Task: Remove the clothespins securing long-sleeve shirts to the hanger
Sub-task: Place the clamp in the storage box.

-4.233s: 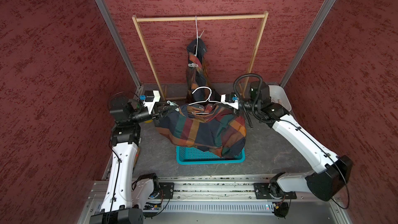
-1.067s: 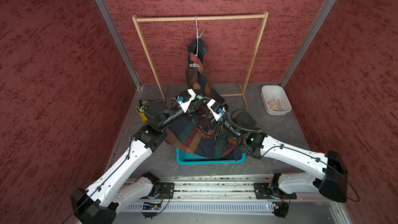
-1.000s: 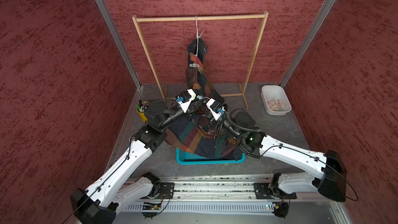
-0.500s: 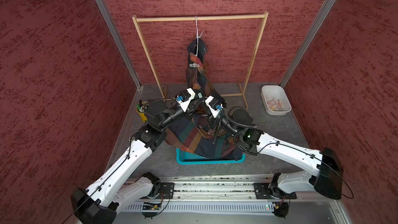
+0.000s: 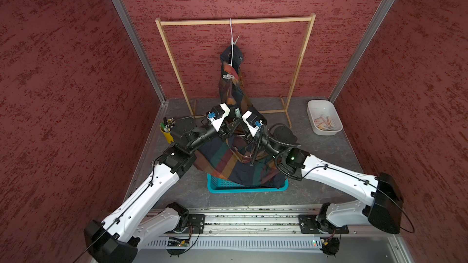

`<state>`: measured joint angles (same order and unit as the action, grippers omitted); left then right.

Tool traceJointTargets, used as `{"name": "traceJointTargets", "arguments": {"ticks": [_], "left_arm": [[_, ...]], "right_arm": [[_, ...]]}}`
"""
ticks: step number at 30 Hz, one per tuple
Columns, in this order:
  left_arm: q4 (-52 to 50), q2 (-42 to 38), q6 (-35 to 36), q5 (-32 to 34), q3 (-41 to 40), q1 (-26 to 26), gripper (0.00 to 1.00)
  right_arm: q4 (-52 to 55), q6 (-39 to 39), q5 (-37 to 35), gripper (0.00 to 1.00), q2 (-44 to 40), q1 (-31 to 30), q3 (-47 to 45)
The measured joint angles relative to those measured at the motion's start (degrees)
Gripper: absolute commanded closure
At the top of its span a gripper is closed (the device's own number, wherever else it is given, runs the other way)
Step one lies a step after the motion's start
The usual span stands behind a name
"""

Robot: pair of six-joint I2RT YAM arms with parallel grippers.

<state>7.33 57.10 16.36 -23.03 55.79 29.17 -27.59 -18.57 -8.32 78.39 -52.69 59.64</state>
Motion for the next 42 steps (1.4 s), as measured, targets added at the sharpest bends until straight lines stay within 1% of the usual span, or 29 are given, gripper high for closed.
{"name": "traceJointTargets", "arguments": {"ticks": [1, 2, 3, 6, 8, 11, 17, 18, 22, 26, 30, 34, 37, 42], "left_arm": [[0.09, -0.48, -0.28, -0.02, -0.26, -0.42, 0.12], [0.13, -0.98, -0.33, -0.02, -0.59, -0.87, 0.05], [0.2, -1.73, -0.57, -0.02, -1.05, -1.62, 0.02], [0.37, -3.78, -2.12, -0.55, -1.92, -4.46, 0.0], [0.44, -5.11, -2.93, -0.72, -2.25, -6.32, 0.01], [0.76, -7.13, -3.87, -0.68, -2.84, -8.81, 0.01], [1.75, -9.97, -7.41, -0.07, -5.14, -14.01, 0.01], [1.75, -10.25, -8.24, -0.04, -5.51, -14.88, 0.01], [1.79, -11.37, -11.04, 0.0, -6.8, -17.07, 0.01], [1.7, -12.17, -13.11, 0.0, -7.61, -18.12, 0.01], [1.33, -12.59, -14.34, 0.22, -8.17, -18.36, 0.01], [0.42, -12.85, -14.82, 0.63, -8.17, -18.51, 0.01], [-0.48, -13.18, -14.82, 0.63, -8.15, -18.56, 0.0], [-2.12, -13.11, -14.62, 0.66, -8.15, -18.58, 0.0]], "right_arm": [[0.09, 0.28, 0.0, 1.0, -0.15, 0.52, 0.0], [0.04, 0.57, 0.0, 1.0, -0.33, 0.98, 0.0], [0.07, 0.92, 0.0, 1.0, -0.61, 1.51, -0.04], [0.26, 2.14, 0.09, 1.0, -2.21, 3.34, -0.52], [0.98, 3.1, -0.09, 1.0, -3.85, 5.09, -1.29], [3.17, 5.53, -0.17, 1.0, -6.51, 9.53, -2.43], [10.73, 12.83, 1.38, 1.0, -10.49, 26.51, -3.26], [12.0, 14.32, 2.23, 1.0, -10.73, 29.94, -3.37], [15.47, 18.86, 6.03, 1.0, -10.08, 40.48, -4.26], [16.92, 23.43, 11.87, 1.0, -5.2, 50.14, -4.68], [17.22, 26.47, 15.65, 1.0, 1.9, 56.54, -4.74], [17.03, 28.92, 19.78, 1.0, 9.9, 61.46, -3.87], [17.0, 30.25, 21.31, 1.0, 16.59, 64.35, -1.99], [17.68, 31.43, 22.34, 1.0, 27.96, 67.63, 5.68]]}}
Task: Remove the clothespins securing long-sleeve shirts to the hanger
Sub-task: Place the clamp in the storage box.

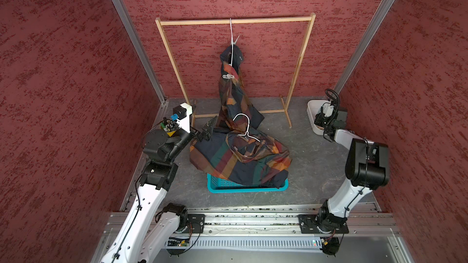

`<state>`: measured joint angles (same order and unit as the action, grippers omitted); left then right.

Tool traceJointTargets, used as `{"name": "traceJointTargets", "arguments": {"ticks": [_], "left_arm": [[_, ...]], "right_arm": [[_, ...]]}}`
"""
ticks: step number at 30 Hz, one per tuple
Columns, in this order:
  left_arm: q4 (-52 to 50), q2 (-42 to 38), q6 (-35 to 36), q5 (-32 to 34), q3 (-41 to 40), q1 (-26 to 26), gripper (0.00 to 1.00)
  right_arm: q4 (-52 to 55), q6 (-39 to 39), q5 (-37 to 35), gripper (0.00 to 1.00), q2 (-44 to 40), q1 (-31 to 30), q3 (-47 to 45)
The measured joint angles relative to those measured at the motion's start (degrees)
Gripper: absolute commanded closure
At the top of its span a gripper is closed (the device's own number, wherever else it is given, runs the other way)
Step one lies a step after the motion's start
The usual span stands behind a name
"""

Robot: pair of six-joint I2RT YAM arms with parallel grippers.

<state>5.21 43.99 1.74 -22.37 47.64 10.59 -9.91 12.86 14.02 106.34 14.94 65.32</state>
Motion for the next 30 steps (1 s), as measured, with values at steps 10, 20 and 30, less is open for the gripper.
{"name": "traceJointTargets", "arguments": {"ticks": [10, 20, 30], "left_arm": [[-2.23, 1.14, 0.66, 0.2, 0.5, -0.04, 0.0], [-3.93, 1.44, 0.72, 0.35, 0.7, -0.04, 0.0], [-4.83, 1.44, 1.79, 0.7, 0.7, -0.04, 0.01]], "right_arm": [[2.84, 1.97, 0.83, 1.0, 12.11, 2.8, 12.22], [5.81, 3.74, 2.32, 0.66, 15.69, 3.76, 14.64], [-1.66, 6.03, 5.88, 0.55, 2.86, 3.76, 1.55]]}}
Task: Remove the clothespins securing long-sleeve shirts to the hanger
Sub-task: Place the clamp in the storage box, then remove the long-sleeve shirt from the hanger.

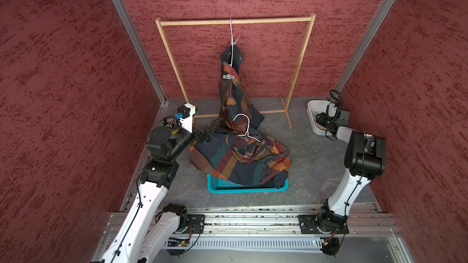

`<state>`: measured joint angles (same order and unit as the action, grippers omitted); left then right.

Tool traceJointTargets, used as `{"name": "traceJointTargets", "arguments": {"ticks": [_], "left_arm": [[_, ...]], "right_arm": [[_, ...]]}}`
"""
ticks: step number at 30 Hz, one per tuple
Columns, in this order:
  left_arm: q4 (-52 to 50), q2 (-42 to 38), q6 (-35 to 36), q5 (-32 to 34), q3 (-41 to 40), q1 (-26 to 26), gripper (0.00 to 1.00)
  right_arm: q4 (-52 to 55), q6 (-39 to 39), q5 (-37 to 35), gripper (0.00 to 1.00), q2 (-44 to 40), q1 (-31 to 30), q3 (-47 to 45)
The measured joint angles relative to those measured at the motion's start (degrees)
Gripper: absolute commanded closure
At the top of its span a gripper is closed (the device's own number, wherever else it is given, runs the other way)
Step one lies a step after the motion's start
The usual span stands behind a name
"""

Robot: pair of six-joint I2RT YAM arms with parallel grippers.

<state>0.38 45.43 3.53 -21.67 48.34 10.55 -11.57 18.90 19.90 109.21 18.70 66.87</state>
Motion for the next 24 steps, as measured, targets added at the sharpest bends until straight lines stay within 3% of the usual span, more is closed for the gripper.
{"name": "traceJointTargets", "arguments": {"ticks": [6, 14, 18, 24], "left_arm": [[-2.19, 0.13, 0.63, 0.28, 0.46, -0.59, 0.0], [-6.8, 2.34, 1.53, -1.38, 4.52, -1.01, 0.0], [-9.03, 3.21, 2.29, -1.66, 4.63, -1.01, 0.01], [-13.29, 5.27, 2.91, -2.19, 6.14, -1.03, 0.02]], "right_arm": [[-12.79, -0.02, 7.13, 0.58, -18.58, -3.63, -14.43], [-16.28, -7.82, 21.24, 0.56, -32.92, -18.47, -25.77], [-13.79, -12.07, 27.28, 0.55, -37.4, -24.3, -26.49], [0.94, -23.56, 26.64, 0.56, -36.54, -34.6, -16.17]]}}
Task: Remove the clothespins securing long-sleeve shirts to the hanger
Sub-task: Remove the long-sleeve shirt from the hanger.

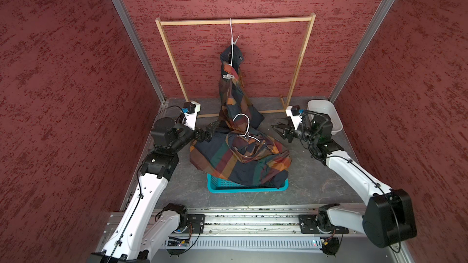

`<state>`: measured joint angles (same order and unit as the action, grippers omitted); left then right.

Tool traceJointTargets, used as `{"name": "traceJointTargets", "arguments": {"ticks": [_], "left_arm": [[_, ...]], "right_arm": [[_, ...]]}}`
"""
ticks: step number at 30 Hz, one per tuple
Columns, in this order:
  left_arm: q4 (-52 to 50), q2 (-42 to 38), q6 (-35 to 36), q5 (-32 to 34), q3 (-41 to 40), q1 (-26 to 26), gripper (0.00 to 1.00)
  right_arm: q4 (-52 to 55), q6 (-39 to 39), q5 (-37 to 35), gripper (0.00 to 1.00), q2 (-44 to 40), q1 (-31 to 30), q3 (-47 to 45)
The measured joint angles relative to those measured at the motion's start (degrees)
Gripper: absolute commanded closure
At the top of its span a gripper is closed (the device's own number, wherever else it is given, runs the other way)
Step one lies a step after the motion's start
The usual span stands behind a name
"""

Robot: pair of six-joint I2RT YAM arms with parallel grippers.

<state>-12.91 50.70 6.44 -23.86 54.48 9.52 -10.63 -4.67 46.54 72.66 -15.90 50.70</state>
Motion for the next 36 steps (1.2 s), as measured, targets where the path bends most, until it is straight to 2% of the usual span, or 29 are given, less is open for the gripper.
{"name": "traceJointTargets", "arguments": {"ticks": [4, 9, 13, 24, 25, 31, 36], "left_arm": [[-1.2, -0.2, 0.04, -0.26, 0.37, -0.04, 0.02], [-2.56, -0.96, 0.04, -0.52, 0.37, -0.15, 0.02], [-2.8, -1.11, 0.04, -0.94, 0.37, -0.2, 0.02], [-3.04, -1.09, 0.04, -1.68, 0.37, -0.24, 0.01], [-3.04, -1.09, 0.04, -1.7, 0.37, -0.24, 0.01], [-3.17, -1.09, 0.04, -1.79, 0.37, -0.24, 0.01], [-3.69, -0.68, 0.09, -1.79, 0.37, -0.26, 0.01]], "right_arm": [[7.17, -5.88, -2.47, 0.58, 3.78, -5.81, 6.21], [14.29, -10.38, -7.08, 0.57, 8.7, -10.27, 9.86], [17.88, -12.59, -9.77, 0.56, 11.21, -12.33, 11.39], [20.92, -15.08, -10.71, 0.6, 16.52, -14.91, 14.25], [20.92, -15.13, -10.71, 0.61, 16.92, -15.02, 14.51], [21.14, -15.58, -10.58, 0.83, 18.82, -15.8, 16.13], [21.46, -16.2, -10.64, 0.94, 18.73, -15.96, 16.33]]}}
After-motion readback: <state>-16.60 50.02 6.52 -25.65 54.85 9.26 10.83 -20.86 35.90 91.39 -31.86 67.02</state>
